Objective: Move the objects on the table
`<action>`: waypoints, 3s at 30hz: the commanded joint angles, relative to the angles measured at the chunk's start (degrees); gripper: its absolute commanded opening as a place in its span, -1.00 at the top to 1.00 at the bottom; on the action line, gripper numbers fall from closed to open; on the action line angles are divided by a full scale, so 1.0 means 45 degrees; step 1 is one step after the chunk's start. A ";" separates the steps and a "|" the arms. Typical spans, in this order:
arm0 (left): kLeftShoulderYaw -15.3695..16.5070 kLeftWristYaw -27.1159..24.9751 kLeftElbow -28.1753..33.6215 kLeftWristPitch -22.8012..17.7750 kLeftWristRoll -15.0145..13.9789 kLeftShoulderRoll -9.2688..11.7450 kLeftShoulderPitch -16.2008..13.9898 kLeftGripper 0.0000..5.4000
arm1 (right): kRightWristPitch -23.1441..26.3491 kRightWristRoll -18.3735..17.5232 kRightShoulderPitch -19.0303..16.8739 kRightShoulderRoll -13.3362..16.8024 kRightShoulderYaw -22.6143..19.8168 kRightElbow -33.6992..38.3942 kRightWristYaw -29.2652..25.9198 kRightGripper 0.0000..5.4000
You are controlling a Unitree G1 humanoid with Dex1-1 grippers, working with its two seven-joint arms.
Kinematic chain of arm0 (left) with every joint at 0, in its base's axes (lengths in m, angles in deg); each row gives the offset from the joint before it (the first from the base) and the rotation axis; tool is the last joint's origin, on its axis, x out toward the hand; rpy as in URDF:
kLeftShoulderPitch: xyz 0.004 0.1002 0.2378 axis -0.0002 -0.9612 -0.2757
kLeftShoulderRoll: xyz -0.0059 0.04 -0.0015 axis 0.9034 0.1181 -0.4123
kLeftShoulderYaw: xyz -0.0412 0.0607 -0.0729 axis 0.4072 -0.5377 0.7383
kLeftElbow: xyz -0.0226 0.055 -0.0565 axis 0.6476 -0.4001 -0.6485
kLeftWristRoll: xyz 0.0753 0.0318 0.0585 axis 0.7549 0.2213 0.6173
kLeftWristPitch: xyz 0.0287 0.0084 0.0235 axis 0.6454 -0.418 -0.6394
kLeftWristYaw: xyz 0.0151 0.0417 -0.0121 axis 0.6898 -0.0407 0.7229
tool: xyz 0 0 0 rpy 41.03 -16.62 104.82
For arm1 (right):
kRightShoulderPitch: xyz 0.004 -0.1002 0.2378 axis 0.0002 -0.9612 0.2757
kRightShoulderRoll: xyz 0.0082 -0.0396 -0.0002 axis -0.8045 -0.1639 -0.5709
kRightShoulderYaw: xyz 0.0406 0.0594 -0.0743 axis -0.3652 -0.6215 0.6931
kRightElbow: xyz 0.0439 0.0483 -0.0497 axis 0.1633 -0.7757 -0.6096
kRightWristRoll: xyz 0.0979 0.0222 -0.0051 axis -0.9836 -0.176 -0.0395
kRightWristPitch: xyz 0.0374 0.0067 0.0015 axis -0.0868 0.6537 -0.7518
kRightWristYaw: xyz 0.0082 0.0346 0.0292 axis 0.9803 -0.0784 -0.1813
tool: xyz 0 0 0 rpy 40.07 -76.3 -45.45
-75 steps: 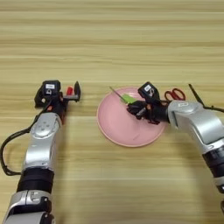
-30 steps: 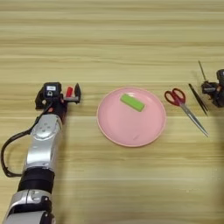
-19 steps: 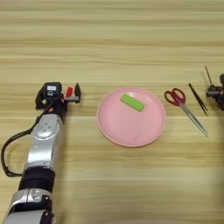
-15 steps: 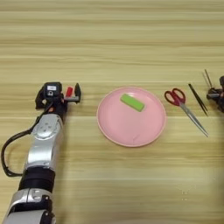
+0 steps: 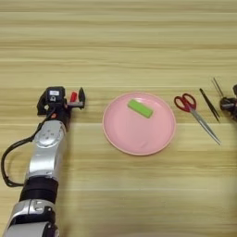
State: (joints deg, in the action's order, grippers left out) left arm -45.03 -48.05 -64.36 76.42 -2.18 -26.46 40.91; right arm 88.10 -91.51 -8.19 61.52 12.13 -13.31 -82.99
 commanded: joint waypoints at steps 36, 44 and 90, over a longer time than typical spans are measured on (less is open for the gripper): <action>0.0025 -0.0008 0.0127 -0.0035 -0.0007 0.0048 0.0131 -1.00 | 0.0204 -0.0726 -0.1369 -0.0383 -0.0510 0.2669 0.1040 -0.64; 0.0008 -0.0016 0.0054 -0.0019 0.0002 0.0039 0.0169 -1.00 | -0.0438 -0.0916 -0.1330 -0.0640 -0.0550 0.2952 0.1225 -0.90; -0.0075 0.0044 0.0001 0.0042 0.0033 -0.0099 0.0098 -1.00 | -0.0654 0.2609 0.1026 -0.2275 0.5145 0.4018 -0.0527 -0.99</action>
State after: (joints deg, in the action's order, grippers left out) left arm -45.11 -48.07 -64.41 76.43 -2.19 -26.70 41.00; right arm 86.07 -81.11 -5.67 51.81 34.00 7.20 -84.73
